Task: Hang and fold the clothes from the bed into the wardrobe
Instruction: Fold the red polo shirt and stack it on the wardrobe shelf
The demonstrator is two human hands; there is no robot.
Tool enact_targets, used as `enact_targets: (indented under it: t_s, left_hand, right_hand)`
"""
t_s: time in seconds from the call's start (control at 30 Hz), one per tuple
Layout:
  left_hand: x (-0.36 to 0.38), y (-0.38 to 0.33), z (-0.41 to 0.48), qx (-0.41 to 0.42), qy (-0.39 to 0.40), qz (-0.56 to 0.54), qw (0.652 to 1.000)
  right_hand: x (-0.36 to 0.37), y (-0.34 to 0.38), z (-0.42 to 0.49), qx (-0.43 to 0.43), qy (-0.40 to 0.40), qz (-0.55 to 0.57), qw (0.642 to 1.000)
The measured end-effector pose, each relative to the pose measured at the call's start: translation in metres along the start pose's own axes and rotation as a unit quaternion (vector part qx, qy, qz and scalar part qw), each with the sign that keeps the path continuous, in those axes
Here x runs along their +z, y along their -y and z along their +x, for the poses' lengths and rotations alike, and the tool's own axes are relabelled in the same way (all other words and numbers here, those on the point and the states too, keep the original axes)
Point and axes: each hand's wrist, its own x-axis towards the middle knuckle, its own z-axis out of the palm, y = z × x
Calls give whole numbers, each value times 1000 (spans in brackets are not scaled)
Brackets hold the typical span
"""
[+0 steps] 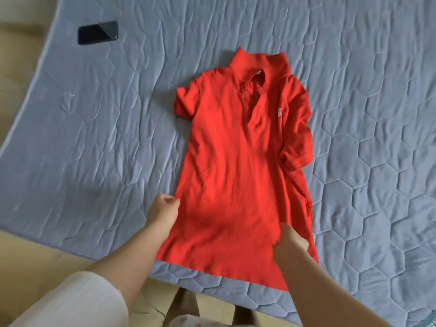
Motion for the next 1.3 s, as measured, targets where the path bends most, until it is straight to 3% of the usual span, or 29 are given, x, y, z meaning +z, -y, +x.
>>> enact_targets:
  t_s: [0.1,0.3,0.37,0.47,0.67,0.73,0.9,0.97,1.07,1.17,1.3]
  left_hand:
    - [3,-35,26,72,10,56,996]
    - [27,-95,103,82,10,14,996]
    - [37,-120,121,47,66,-90,993]
    - [51,-153,143,-48,193,-253,947]
    - [49,-188,167,-107,296,-336,888]
    - [36,-193,168,-88,286,-359,884]
    - [-3,-176,177,-31,174,-498,849]
    - [-6,-164,182,-61,140,-484,862]
    - [2,-159,185,-130,178,-410,885]
    - [18,-175,180,-144,257,-379,878]
    - [35,-190,182,-121,241,-424,864]
  right_hand:
    - [43,26,-15,-50,85,-32,995]
    - [132,47,-3,-184,158,-162,957]
    - [161,52,10,-207,184,-166,946]
    - [190,55,28,-189,195,-174,946]
    - [199,49,55,-179,187,-195,946]
    - [197,46,59,-186,183,-203,944]
    - [199,47,57,-175,182,-215,943]
    - [201,49,58,-168,179,-219,944]
    - [208,50,59,-155,188,-215,946]
    - [210,53,64,-149,187,-218,946]
    - [209,57,73,-157,169,-214,949]
